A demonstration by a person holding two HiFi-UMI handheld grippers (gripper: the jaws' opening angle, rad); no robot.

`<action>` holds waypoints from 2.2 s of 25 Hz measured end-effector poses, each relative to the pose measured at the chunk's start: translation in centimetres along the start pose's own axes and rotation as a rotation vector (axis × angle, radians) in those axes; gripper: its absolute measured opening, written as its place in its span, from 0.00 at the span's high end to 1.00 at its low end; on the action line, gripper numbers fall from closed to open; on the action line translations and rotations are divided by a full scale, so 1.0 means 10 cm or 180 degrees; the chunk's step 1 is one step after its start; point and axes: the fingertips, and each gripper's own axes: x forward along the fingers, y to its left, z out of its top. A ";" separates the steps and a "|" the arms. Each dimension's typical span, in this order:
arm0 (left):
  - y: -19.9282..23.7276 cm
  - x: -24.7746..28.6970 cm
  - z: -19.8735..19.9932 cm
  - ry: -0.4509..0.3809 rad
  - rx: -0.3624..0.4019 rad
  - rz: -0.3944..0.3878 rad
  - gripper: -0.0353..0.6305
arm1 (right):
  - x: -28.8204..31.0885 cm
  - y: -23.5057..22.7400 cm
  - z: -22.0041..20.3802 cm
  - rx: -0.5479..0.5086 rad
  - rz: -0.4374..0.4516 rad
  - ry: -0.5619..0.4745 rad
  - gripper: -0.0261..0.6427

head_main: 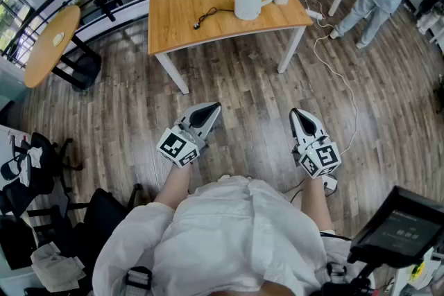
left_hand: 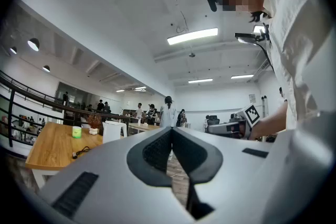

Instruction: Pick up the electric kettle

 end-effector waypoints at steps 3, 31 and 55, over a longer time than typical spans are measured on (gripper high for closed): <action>0.00 -0.01 0.01 -0.0009 0.0006 -0.0003 0.94 | 0.00 0.02 0.00 -0.0006 0.0013 -0.0025 0.94; -0.10 0.06 -0.03 0.0045 -0.0002 -0.0037 0.94 | -0.10 0.04 0.01 0.0020 0.0159 -0.0140 0.94; -0.01 0.58 -0.23 -0.0011 -0.0012 -0.0054 0.94 | -0.01 -0.55 -0.08 0.0061 0.0146 -0.0161 0.94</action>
